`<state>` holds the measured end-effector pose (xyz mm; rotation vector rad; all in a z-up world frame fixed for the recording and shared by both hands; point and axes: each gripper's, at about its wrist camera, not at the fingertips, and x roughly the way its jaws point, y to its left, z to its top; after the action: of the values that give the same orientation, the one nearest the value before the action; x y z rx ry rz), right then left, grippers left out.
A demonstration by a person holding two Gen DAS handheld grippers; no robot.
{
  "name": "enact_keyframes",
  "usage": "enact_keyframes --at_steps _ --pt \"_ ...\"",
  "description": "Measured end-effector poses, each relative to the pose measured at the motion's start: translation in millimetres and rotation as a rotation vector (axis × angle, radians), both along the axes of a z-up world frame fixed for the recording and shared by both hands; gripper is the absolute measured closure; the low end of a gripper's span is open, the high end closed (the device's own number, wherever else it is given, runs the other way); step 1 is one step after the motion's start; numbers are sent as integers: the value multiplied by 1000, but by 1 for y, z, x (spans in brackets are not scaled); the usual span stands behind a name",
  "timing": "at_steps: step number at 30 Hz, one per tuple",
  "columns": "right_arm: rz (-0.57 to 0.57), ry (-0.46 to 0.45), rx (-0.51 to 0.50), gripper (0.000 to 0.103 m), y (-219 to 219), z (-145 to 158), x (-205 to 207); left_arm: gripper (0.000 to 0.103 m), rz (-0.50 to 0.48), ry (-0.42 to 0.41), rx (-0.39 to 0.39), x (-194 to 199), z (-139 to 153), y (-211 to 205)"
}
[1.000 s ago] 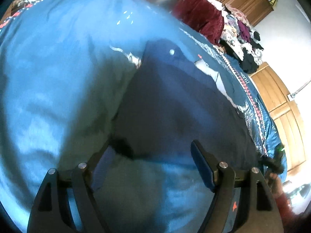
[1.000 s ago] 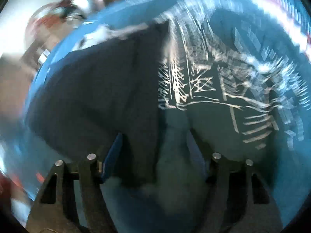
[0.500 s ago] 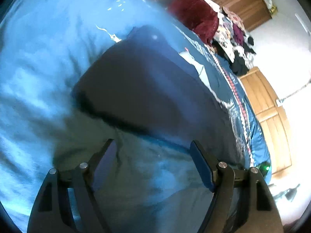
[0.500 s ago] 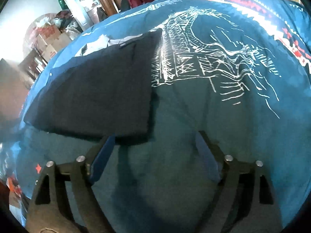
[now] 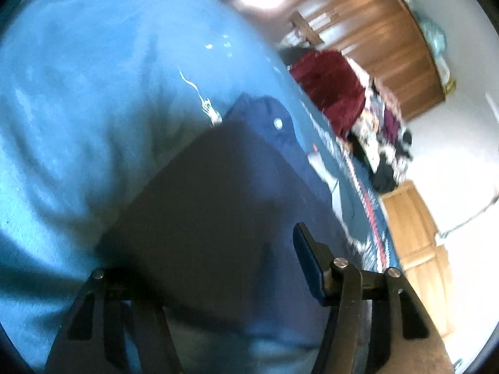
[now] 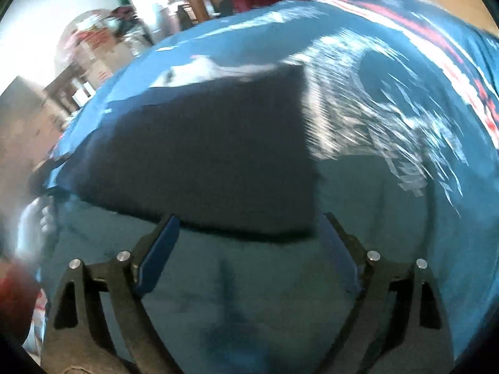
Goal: Fold large clothes
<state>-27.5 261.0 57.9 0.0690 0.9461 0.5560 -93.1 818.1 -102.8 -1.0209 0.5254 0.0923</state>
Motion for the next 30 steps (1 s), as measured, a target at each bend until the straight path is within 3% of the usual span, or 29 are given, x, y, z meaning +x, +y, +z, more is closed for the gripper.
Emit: enact_keyframes --at_steps 3,5,6,8,9,10,12,15,18,21,25,27,28,30 --pt "65 -15 24 14 34 18 2 39 27 -62 -43 -1 -6 6" --pt "114 -35 61 14 63 33 6 40 -5 -52 -56 6 -6 9" --pt "147 -45 70 14 81 40 9 45 -28 -46 -52 11 -5 9" --pt "224 -45 85 14 122 51 21 78 -44 -26 -35 18 -4 9" --pt "258 -53 87 14 145 58 28 101 -35 -5 -7 20 -2 8" --pt "302 -53 93 14 172 65 37 102 -35 11 36 22 2 2" --pt "375 -49 104 14 224 77 54 102 -54 26 230 28 26 -20" --pt "481 -2 121 13 309 90 88 102 -118 28 453 42 54 -58" --pt "570 106 69 12 389 84 117 102 -174 30 590 56 68 -87" --pt "603 201 -70 12 450 60 133 102 -218 29 676 63 72 -110" --pt "577 193 -199 14 480 35 145 101 -268 26 728 72 68 -127" --pt "528 127 -239 18 481 28 158 101 -284 29 749 77 67 -131" --pt "487 100 -235 22 475 27 167 101 -292 27 747 76 65 -133" --pt "436 120 -107 48 445 26 185 101 -319 24 755 79 65 -137"
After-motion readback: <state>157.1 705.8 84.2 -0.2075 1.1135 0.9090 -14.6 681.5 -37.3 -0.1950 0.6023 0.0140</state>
